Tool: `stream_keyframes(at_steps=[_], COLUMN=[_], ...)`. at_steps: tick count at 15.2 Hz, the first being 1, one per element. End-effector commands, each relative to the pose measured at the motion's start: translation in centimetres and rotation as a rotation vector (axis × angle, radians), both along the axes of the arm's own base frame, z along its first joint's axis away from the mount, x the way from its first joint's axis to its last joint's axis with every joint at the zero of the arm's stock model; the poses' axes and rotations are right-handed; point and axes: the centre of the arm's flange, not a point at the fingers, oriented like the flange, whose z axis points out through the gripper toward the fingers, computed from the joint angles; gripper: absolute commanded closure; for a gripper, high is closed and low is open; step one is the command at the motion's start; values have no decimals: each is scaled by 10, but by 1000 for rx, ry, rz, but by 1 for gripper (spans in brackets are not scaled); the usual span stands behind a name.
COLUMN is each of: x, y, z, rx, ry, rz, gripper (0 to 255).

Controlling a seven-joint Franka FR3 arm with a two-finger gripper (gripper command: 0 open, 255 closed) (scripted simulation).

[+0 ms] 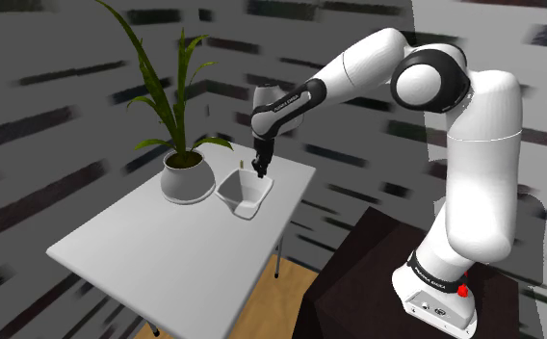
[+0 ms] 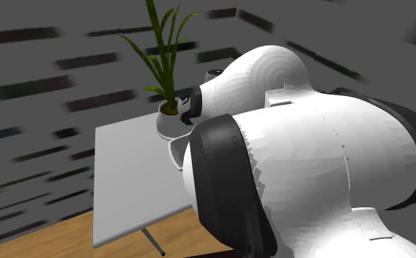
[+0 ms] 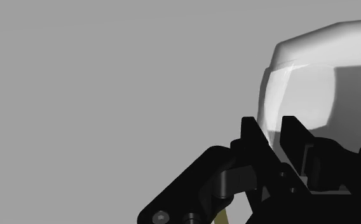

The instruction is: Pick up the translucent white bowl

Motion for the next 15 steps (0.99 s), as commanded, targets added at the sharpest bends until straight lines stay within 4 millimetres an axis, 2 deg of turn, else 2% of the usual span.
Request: stream_keyframes(at_steps=[1,13,15], x=[0,0,0], y=[-1,-1,-1], z=[9,73,74], rx=[0,0,0], ry=[-1,-1,-1], rz=[0,0,0], gripper=[255,255,255])
